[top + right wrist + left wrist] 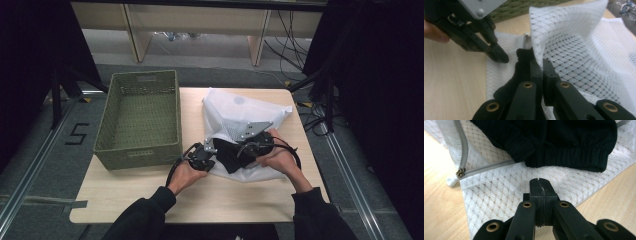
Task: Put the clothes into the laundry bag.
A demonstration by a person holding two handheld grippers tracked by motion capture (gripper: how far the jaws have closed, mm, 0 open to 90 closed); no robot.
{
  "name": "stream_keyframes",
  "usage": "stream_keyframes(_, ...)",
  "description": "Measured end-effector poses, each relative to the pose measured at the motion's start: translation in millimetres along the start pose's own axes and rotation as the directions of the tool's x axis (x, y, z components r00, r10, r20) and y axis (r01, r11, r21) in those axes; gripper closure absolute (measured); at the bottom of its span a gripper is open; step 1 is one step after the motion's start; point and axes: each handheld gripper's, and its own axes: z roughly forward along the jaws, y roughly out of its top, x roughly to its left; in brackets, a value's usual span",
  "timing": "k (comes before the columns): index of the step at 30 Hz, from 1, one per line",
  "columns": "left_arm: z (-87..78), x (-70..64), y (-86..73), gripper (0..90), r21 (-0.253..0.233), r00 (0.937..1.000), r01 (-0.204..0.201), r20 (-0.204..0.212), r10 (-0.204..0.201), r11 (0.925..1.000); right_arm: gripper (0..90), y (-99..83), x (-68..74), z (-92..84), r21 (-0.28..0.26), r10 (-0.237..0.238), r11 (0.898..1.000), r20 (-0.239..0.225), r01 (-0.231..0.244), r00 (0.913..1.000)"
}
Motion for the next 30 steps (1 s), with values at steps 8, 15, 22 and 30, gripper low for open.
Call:
stream_keyframes(8,-9.5,-6.6,-14.0,88.7,-0.008,0.9975,0.051,0.05,-0.051,0.9987,89.8,-6.4,23.3,16.3,0.054,-0.03,0.998,-0.058,0.033,0.9979)
stream_keyframes(15,-19.1,-18.4,-26.0,88.7,-0.01,0.9977,0.035,0.059,-0.035,0.9993,89.7,-15.1,38.9,32.8,0.099,-0.05,0.993,-0.117,0.062,0.9918)
stream_keyframes(22,-19.2,-21.6,-28.1,88.6,-0.012,0.9977,0.036,0.057,-0.035,0.9993,89.7,-25.1,41.0,48.9,0.15,-0.049,0.987,-0.105,0.064,0.9933)
stream_keyframes(30,-18.9,-23.1,-27.0,88.6,-0.013,0.9985,0.013,0.053,-0.012,0.9998,89.8,-27.1,29.2,58.4,0.174,-0.048,0.983,-0.037,0.054,0.9982)
